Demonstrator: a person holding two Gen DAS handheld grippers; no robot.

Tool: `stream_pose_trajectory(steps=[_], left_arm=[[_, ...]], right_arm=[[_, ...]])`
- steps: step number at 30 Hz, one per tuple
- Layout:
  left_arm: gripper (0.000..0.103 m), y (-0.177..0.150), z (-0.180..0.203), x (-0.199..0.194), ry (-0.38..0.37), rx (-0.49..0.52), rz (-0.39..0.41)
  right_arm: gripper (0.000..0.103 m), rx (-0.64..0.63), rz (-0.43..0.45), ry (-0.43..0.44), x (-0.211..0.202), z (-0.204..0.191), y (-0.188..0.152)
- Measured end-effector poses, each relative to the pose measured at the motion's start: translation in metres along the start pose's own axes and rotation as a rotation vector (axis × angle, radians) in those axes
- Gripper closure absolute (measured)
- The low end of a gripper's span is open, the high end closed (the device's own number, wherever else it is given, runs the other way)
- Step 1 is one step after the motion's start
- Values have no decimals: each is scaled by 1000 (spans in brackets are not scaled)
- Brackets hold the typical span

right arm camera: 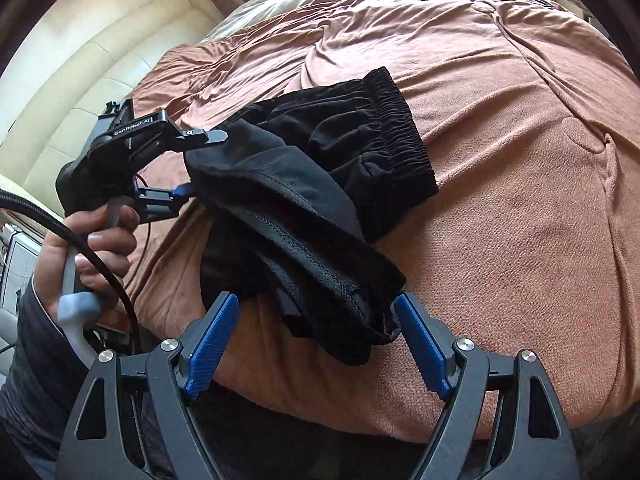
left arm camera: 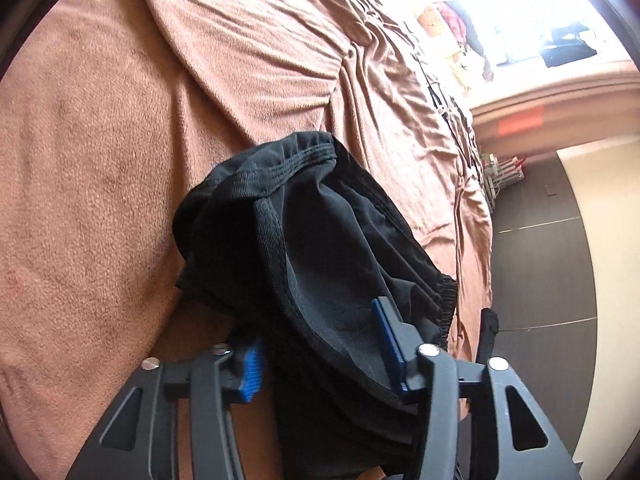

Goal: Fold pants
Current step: 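Lay the folded shorts down and open the left gripper, then grasp the folded shorts edge with the right gripper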

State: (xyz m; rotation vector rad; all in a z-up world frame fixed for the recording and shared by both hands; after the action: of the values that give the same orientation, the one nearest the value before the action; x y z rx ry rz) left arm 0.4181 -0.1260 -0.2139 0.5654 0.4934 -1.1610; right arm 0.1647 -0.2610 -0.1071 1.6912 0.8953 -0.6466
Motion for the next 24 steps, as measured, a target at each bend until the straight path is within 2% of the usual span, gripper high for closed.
stream_pose_trajectory(steps=[1,4,6,10,19,22,23,24], left_arm=[[70,2,2,-2,4,5,7],[79,12,10,-11,-4,22,26],[83,16,16,-17,-6,40,37],[87,27,39,-16,-15,78,47],[88,45,87,-6,-16,165,34],[88,48,100,2,-12,190,20],[88,49,104,5,-8,200,17],[88,49,106,7,-4,210,14]], right_arm=[[23,3,1,-10,1,2,0],[23,29,19,-16,0,7,2],[23,56,34,15,-4,10,3],[23,118,42,79,-7,14,9],[23,9,12,85,7,2,11],[23,62,34,88,7,14,15],[26,97,42,101,7,20,16],[43,128,52,117,6,26,17]])
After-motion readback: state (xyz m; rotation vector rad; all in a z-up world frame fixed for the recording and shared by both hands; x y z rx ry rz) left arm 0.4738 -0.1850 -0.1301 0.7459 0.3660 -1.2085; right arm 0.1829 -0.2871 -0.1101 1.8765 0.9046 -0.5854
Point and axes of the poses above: each gripper's, at about its wrist camera, not at the fingertips, and x roughly the way its jaws point, z to its right, y to its top, the point moved 6 cm from there along x, roughly the way its jaws point, and after that the axes turned 5 degrees about -y, right-handed, at the moved point
